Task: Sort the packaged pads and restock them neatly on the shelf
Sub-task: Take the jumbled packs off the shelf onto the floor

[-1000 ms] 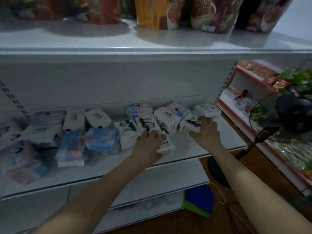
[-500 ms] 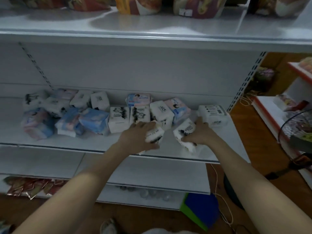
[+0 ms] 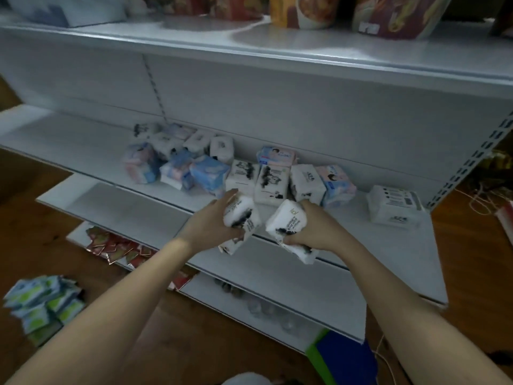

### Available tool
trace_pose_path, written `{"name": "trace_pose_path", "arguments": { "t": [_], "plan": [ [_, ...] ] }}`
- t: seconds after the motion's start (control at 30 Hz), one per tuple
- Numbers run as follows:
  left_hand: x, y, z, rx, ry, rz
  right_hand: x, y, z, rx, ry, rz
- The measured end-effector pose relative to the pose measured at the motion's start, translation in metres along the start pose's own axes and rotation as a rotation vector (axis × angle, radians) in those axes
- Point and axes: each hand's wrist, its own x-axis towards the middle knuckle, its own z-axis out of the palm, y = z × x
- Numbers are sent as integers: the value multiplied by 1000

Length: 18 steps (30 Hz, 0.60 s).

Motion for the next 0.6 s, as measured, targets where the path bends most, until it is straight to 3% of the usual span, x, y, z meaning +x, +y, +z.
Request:
{"name": "trace_pose_path", "arguments": {
  "t": [0.27, 0.4, 0.6],
  "plan": [
    [-110, -85, -36, -154, 180, -357, 1, -119, 85, -98, -190, -231],
    [-199, -160, -42, -319, 308, -603, -19, -193, 164, -67, -359, -345],
    [-338, -243, -42, -457, 516, -833, -65, -284, 294, -230, -519, -549]
  ]
}}
